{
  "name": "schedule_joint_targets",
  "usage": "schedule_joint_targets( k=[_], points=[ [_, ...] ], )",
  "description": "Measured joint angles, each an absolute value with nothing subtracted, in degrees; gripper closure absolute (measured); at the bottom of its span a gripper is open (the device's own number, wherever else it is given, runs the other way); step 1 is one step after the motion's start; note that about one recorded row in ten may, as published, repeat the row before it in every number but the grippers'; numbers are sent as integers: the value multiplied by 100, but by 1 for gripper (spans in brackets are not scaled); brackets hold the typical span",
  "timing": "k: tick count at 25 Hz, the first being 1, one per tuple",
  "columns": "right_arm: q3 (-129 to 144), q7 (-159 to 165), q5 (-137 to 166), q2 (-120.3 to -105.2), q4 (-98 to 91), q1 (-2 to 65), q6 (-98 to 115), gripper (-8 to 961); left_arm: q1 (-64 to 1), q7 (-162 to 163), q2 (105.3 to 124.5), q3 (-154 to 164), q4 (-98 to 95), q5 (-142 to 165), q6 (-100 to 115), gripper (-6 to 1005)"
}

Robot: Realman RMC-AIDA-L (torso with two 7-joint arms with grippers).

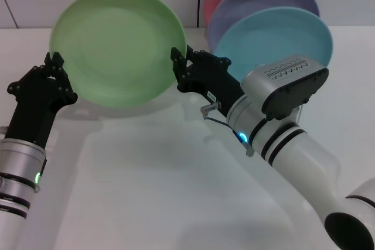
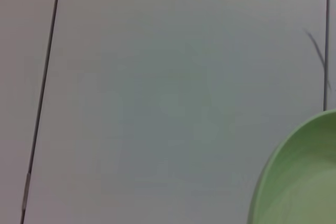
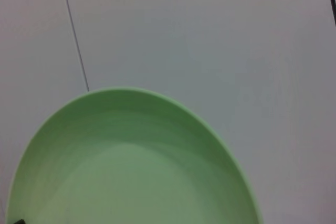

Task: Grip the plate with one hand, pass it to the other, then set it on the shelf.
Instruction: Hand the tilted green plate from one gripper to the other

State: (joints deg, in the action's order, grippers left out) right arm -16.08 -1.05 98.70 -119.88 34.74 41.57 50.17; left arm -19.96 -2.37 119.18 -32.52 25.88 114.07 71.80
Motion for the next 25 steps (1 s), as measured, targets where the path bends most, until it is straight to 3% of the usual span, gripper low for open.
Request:
schedule_joint_targets(
  k=[25],
  points=[
    [-1652, -106, 9840, -11988, 3498, 4140, 5019, 809, -1925, -237, 11918, -3252, 2609, 11408, 7216, 905]
  ],
)
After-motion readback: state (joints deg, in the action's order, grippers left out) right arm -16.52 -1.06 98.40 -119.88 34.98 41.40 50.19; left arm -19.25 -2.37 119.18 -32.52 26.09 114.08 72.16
